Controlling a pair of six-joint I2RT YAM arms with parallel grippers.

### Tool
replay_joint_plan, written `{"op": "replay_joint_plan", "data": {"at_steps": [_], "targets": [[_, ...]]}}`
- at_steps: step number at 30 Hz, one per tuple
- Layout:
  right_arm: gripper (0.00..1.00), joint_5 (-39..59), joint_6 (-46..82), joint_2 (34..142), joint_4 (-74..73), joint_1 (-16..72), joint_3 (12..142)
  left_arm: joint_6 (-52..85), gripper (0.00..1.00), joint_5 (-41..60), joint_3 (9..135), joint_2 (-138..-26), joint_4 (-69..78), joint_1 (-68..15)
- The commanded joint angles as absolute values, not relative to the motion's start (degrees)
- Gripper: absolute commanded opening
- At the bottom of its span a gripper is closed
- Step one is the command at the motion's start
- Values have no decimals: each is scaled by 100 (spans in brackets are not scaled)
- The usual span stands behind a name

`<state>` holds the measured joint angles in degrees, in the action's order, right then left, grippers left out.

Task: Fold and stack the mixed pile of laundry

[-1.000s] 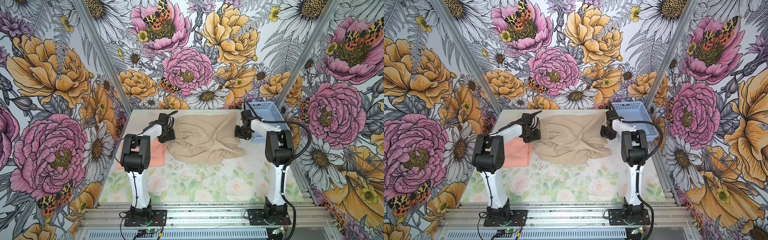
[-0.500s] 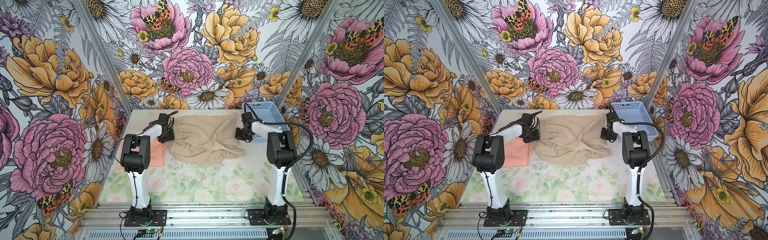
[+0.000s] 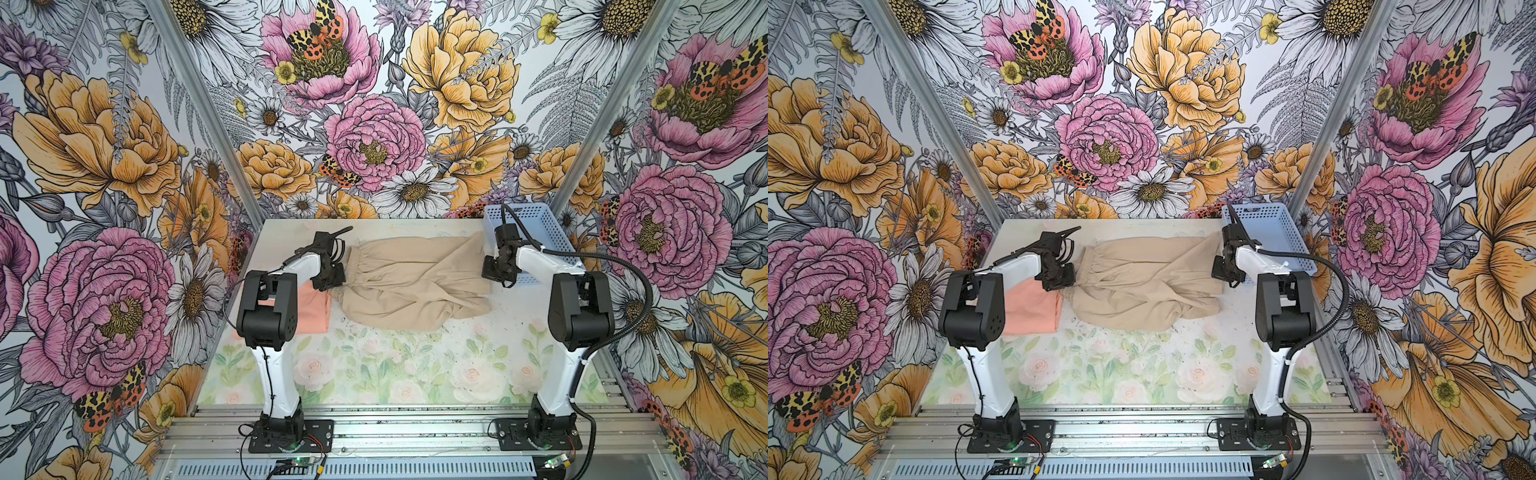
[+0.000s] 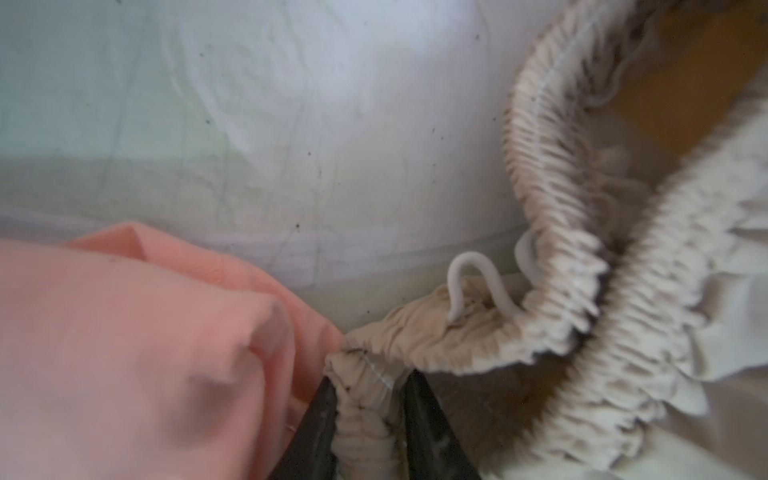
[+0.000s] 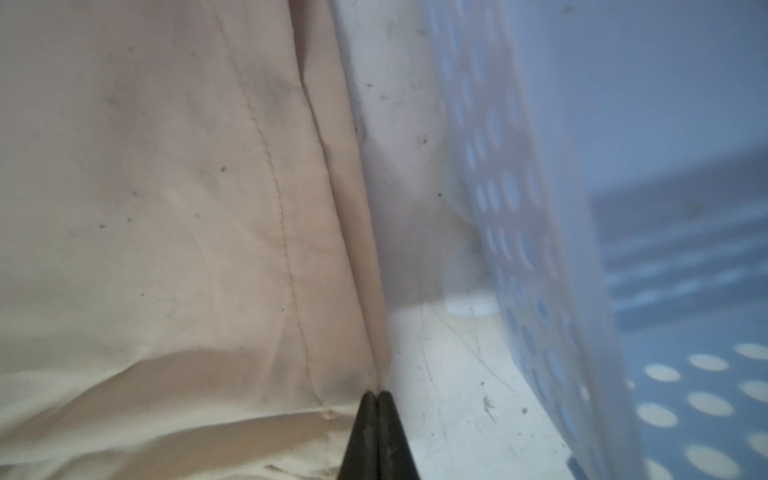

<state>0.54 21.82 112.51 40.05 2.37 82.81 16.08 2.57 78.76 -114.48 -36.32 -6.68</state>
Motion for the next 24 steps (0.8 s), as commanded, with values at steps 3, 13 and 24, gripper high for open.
{"op": "replay_joint_plan", "data": {"at_steps": [3, 13, 24], "targets": [[18, -402, 2024, 11003, 4372, 191, 8287, 1571, 25, 141, 7665, -11351, -3932, -586], [36, 834, 2232, 10798, 4229, 272, 7921, 1586, 24, 157, 7625, -11285, -3954, -641], [30, 1113, 2381, 10944, 3895, 285, 7633, 1567, 25, 142, 7664, -11313, -3964, -659]]}}
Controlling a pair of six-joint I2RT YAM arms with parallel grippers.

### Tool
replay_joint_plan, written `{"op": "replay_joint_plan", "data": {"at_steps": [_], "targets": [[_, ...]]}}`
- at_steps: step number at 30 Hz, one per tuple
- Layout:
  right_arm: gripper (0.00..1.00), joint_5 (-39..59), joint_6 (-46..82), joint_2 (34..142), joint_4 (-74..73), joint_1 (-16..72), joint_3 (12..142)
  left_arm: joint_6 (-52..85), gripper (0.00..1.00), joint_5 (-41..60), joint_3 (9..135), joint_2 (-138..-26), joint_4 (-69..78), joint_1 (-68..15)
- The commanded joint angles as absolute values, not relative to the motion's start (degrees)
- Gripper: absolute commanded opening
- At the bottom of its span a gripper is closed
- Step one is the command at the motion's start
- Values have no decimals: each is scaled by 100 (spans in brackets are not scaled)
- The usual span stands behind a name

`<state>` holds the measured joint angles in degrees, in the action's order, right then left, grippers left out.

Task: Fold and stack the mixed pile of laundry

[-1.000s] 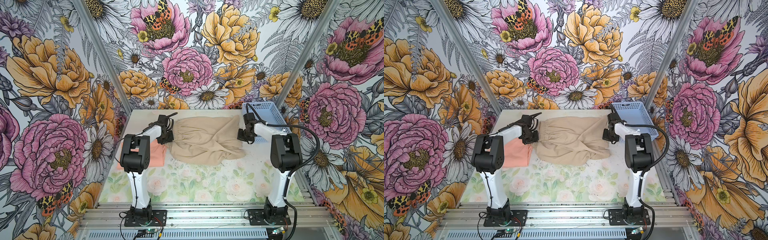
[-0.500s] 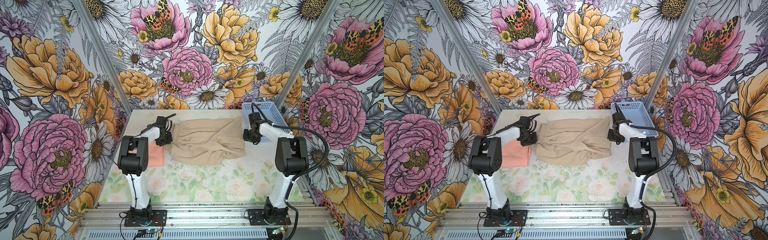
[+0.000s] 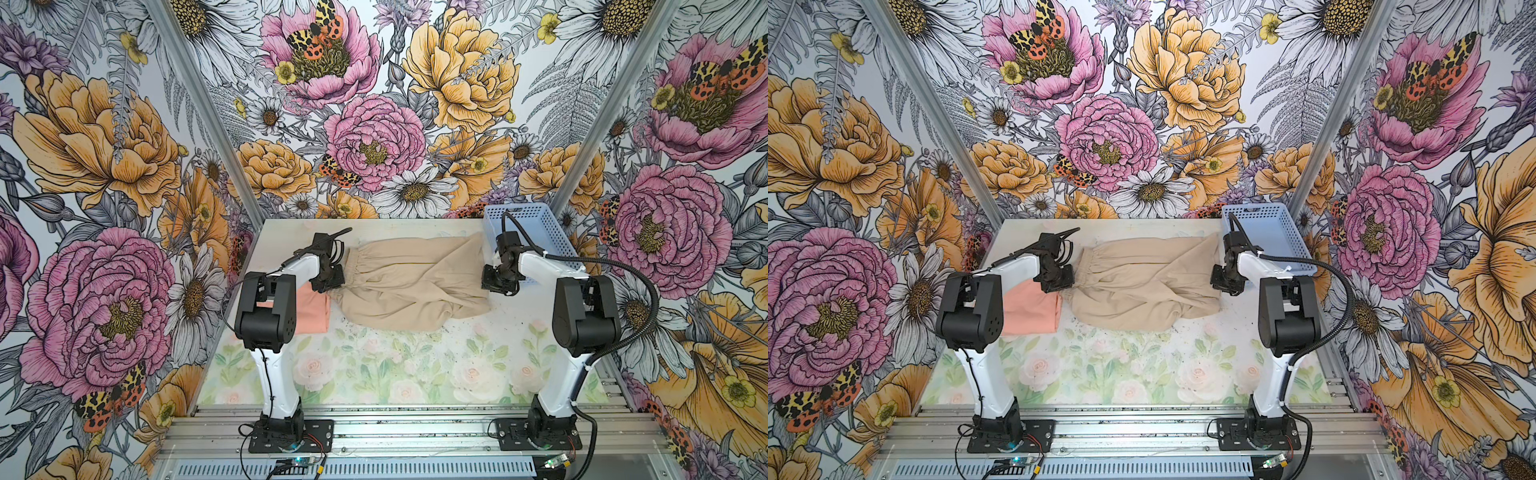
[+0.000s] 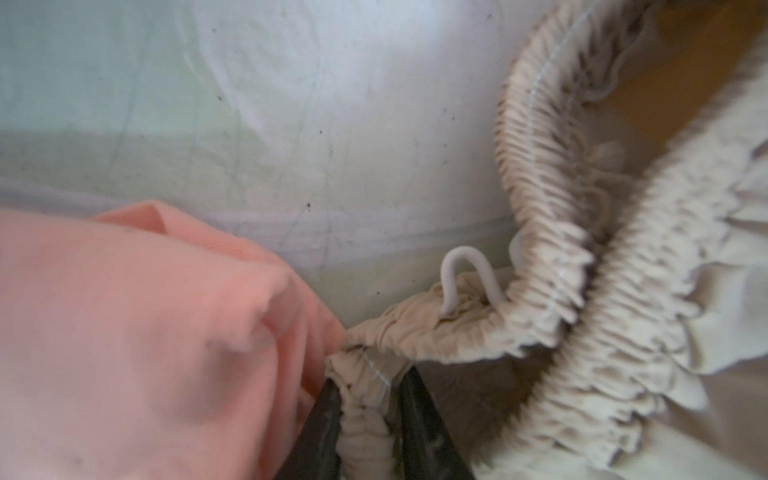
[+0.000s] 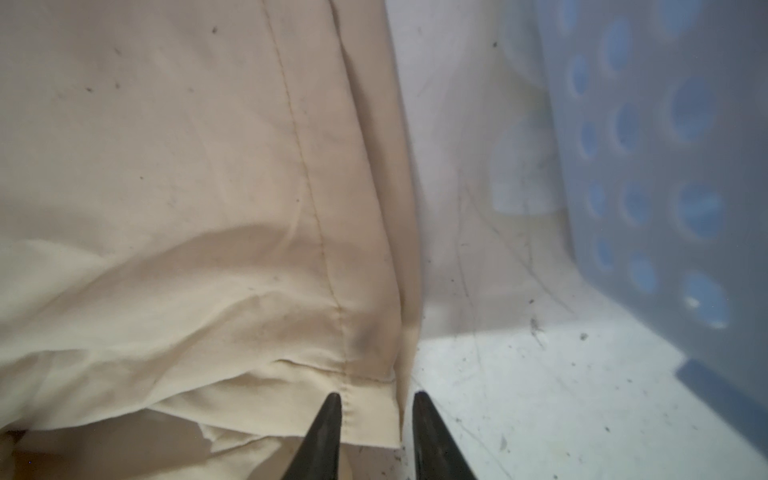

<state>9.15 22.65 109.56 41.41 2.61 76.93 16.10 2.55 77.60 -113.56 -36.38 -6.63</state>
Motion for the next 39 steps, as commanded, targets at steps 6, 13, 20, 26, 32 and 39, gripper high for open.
{"op": "replay_joint_plan", "data": {"at_steps": [6, 13, 20, 26, 32, 39], "targets": [[29, 1019, 2376, 11039, 3885, 277, 7597, 1568, 25, 143, 7656, -11307, -3964, -651], [30, 1058, 2381, 11109, 3781, 263, 7536, 1543, 24, 141, 7642, -11290, -3964, -647], [26, 1125, 2426, 11140, 3674, 240, 7464, 1547, 24, 141, 7641, -11285, -3970, -639], [16, 1118, 2453, 11059, 3580, 185, 7363, 1534, 24, 140, 7644, -11284, -3964, -639], [0, 1047, 2447, 10942, 3567, 125, 7322, 1530, 24, 132, 7655, -11275, -3982, -642], [0, 868, 2357, 10466, 3615, -51, 7122, 1532, 24, 97, 7625, -11254, -4021, -624]]}}
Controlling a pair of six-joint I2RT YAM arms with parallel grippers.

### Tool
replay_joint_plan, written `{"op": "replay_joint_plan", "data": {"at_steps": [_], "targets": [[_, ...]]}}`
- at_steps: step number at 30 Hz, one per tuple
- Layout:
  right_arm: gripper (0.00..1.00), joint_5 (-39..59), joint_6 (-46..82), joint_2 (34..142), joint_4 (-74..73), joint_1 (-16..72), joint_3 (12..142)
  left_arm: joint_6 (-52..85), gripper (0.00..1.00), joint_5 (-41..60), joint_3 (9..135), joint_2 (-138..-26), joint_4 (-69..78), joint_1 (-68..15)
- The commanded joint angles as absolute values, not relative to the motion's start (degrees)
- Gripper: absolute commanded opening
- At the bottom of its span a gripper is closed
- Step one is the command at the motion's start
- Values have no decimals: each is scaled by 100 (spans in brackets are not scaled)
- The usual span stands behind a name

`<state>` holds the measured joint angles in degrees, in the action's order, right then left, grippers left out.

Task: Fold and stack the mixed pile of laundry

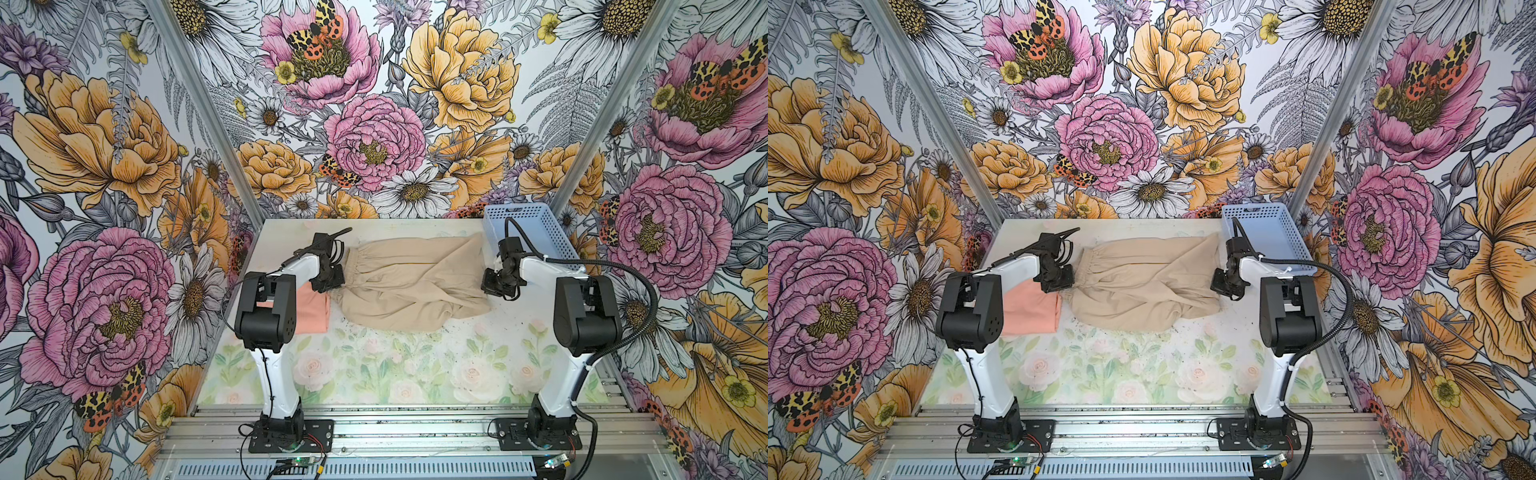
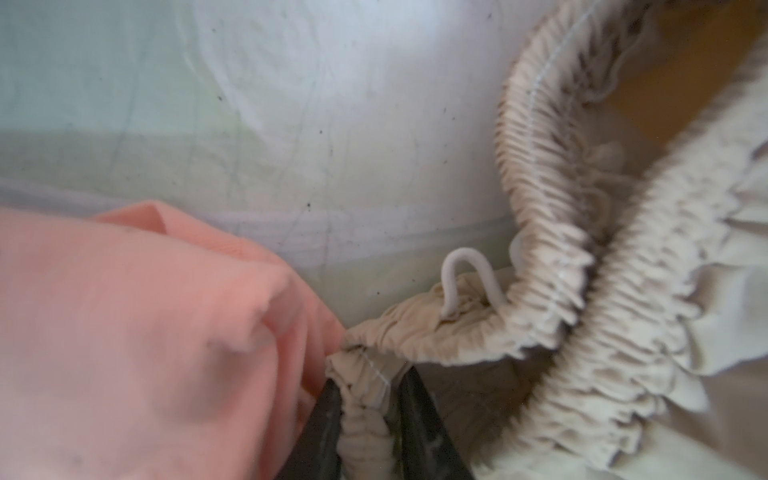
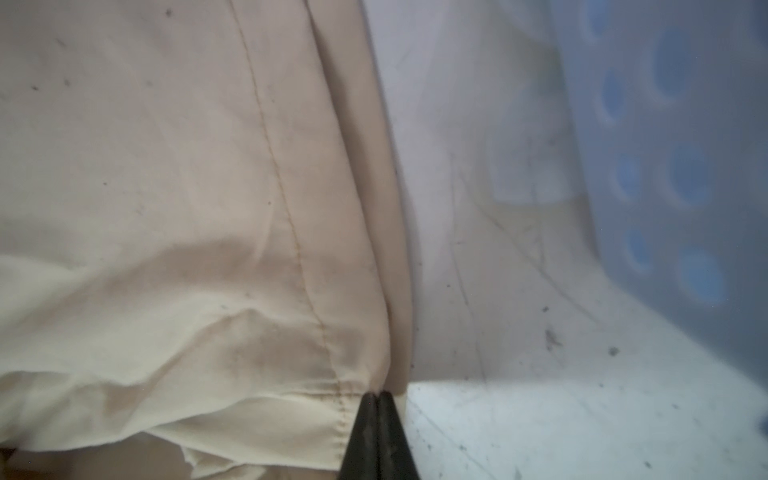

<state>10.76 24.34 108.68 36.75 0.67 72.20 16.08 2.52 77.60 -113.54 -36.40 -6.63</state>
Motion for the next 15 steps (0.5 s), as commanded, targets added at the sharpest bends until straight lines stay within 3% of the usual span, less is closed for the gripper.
{"op": "replay_joint_plan", "data": {"at_steps": [1, 8, 15], "targets": [[0, 845, 2337, 10415, 3637, -96, 7091, 1536, 24, 90, 7612, -11250, -4025, -615], [0, 772, 2204, 10301, 3761, -198, 6956, 1544, 22, 62, 7511, -11196, -4045, -565], [0, 92, 2137, 10219, 4210, -219, 6979, 1582, 20, 27, 7398, -11157, -4078, -561]]}}
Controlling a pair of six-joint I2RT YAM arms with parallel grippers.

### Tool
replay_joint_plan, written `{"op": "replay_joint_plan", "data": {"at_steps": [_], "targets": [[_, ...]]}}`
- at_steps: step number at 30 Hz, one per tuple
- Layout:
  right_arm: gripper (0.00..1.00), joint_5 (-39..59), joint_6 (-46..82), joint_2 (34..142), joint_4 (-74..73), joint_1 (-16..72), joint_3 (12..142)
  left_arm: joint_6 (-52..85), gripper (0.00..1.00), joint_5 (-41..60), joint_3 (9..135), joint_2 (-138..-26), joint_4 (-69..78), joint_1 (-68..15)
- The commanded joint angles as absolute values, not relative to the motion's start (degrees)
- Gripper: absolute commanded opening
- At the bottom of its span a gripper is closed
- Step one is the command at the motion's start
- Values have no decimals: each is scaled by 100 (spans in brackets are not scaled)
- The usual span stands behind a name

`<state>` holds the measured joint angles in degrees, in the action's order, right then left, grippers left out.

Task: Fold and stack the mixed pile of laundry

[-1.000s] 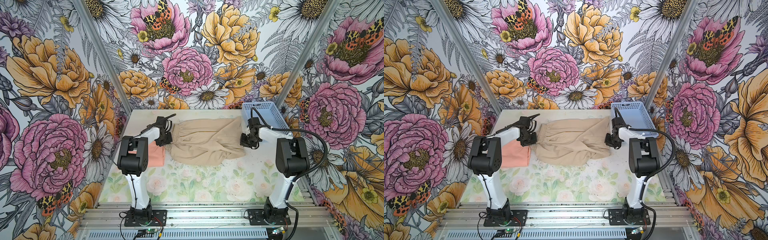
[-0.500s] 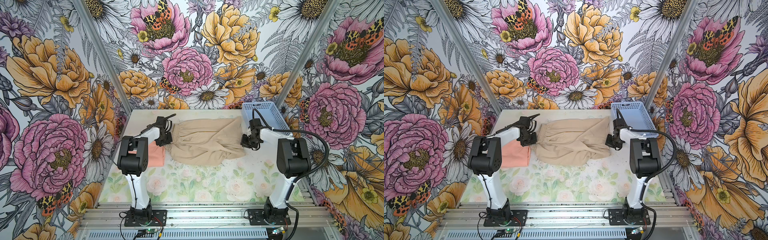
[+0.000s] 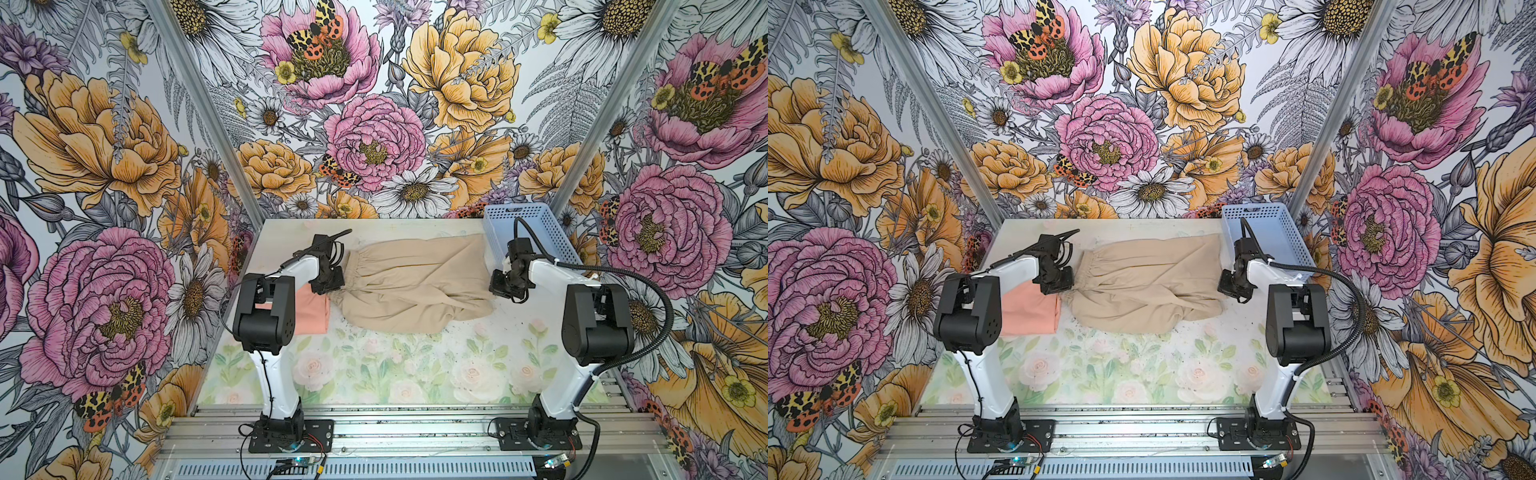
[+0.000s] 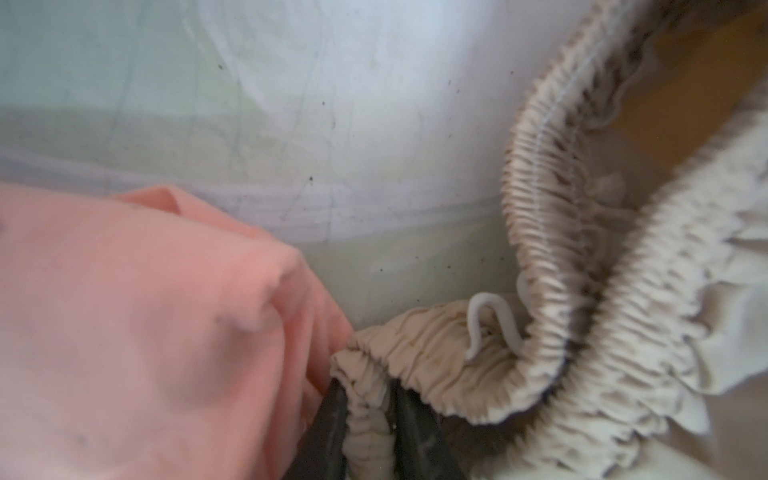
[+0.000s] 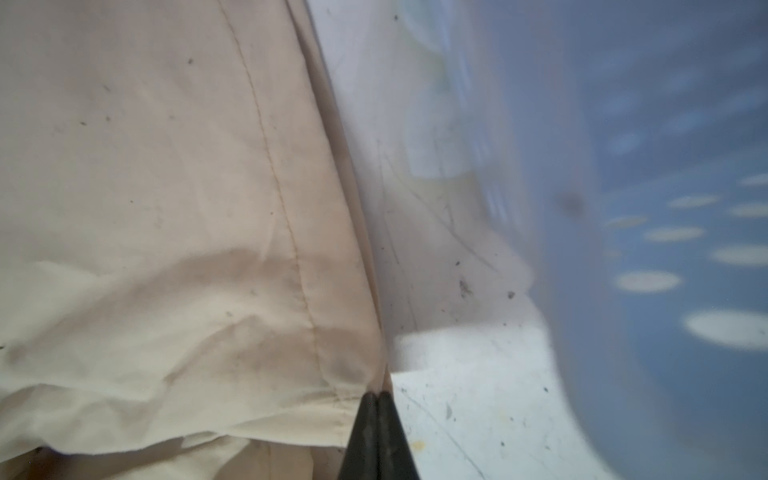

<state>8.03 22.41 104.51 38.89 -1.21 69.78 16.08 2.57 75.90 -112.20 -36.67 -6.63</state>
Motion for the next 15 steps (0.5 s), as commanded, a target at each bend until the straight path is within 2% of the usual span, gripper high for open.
{"op": "replay_joint_plan", "data": {"at_steps": [1, 9, 15], "targets": [[0, 23, 2135, 10190, 4251, -226, 6966, 1589, 20, 23, 7396, -11161, -4091, -557], [0, -535, 2009, 9964, 4531, -397, 6769, 1701, 17, -72, 7208, -11110, -4130, -561], [0, -534, 1970, 10100, 4624, -507, 6794, 1748, 16, -116, 7021, -11044, -4129, -562]]}}
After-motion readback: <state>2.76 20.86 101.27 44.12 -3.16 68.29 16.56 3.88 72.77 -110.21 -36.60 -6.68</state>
